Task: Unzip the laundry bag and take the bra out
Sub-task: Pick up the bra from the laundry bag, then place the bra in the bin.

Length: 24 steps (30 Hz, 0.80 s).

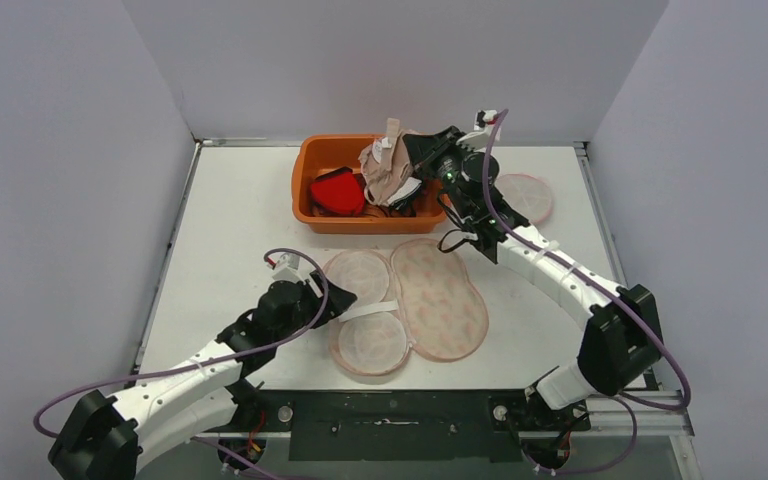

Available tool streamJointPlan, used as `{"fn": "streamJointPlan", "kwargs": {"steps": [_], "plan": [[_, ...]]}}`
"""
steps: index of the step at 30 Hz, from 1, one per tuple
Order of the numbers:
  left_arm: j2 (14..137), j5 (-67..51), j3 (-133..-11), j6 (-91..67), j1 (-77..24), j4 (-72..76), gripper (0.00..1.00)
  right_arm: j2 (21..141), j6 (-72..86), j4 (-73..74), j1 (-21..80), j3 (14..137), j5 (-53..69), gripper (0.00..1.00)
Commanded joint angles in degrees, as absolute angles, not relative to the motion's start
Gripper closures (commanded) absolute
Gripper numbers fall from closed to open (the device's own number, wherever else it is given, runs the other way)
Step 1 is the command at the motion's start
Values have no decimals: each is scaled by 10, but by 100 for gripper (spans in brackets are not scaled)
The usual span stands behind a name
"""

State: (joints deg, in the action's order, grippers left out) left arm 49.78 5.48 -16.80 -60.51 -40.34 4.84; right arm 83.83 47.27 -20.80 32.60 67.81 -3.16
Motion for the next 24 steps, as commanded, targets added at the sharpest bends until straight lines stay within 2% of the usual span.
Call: {"fn": "streamJointPlan", "kwargs": {"steps": [1, 8, 18, 24], "plan": [[448, 47, -202, -606, -400, -8, 39, 887, 506, -324, 321, 726, -71, 95], [365, 88, -201, -617, -399, -94, 38, 989, 524, -348, 319, 779, -86, 95], [278, 153, -189, -643, -399, -197, 39, 1077, 517, -412, 322, 776, -174, 95], [247, 173, -182, -652, -398, -218, 38, 1120, 574, -406, 331, 779, -186, 95]]}}
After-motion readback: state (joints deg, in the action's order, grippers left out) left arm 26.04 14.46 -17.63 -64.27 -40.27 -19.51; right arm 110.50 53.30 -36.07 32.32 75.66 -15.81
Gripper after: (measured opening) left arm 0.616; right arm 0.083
